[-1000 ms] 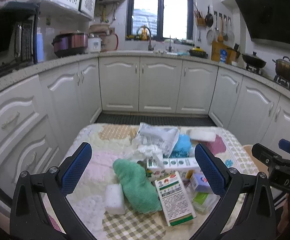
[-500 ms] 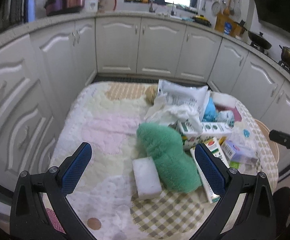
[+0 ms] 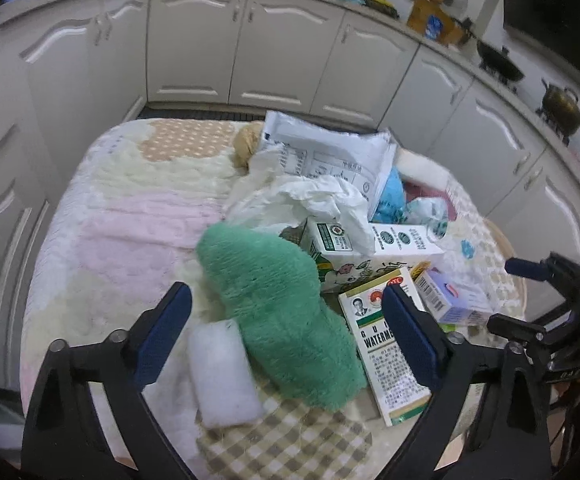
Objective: Collect trash
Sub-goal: 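Grasp the green fuzzy towel with the left tool while the right tool grasps the white medicine box, then carry the towel and box over the beige bucket and open both tools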
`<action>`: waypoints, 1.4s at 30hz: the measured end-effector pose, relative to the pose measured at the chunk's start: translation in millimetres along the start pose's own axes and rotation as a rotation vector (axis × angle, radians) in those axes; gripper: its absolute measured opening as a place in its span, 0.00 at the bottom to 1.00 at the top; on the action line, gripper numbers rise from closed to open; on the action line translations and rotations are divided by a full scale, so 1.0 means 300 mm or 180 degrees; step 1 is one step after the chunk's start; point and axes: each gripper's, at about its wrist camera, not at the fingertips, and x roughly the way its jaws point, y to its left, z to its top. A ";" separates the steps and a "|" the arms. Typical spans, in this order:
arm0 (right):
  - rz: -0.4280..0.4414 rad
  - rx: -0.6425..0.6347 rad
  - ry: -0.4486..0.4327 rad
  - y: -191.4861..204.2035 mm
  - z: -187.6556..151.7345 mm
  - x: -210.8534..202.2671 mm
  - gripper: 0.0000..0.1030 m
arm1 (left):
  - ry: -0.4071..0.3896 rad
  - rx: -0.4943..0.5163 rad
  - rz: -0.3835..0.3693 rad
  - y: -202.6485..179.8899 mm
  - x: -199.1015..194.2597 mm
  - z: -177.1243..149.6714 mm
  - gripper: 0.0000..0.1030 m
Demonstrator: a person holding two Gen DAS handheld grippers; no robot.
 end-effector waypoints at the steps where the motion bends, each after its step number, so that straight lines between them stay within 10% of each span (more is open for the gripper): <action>1: 0.0041 -0.0059 0.0057 -0.002 0.003 0.018 0.78 | 0.0054 0.0027 0.0048 -0.005 0.017 0.006 0.82; 8: 0.0429 0.0010 0.0275 -0.061 0.016 0.113 0.65 | 0.0223 0.0115 0.0121 -0.012 0.080 0.018 0.50; 13: 0.0630 0.0214 0.0145 -0.090 0.009 0.088 0.36 | 0.0269 0.0063 0.0049 0.012 0.074 0.023 0.39; 17: 0.0508 0.0147 0.0144 -0.084 0.013 0.069 0.37 | 0.0264 0.0102 0.0081 0.004 0.054 0.013 0.38; 20: 0.0469 0.0161 0.0165 -0.097 0.018 0.073 0.59 | 0.0266 0.0071 0.0085 -0.004 0.041 0.004 0.40; 30: 0.0557 0.0200 0.0306 -0.108 0.031 0.155 0.58 | 0.0343 0.0020 0.0096 -0.035 0.106 0.006 0.57; 42: 0.0443 0.0219 -0.0177 -0.064 -0.071 -0.053 0.48 | 0.0180 0.0095 -0.0026 -0.031 -0.043 -0.011 0.38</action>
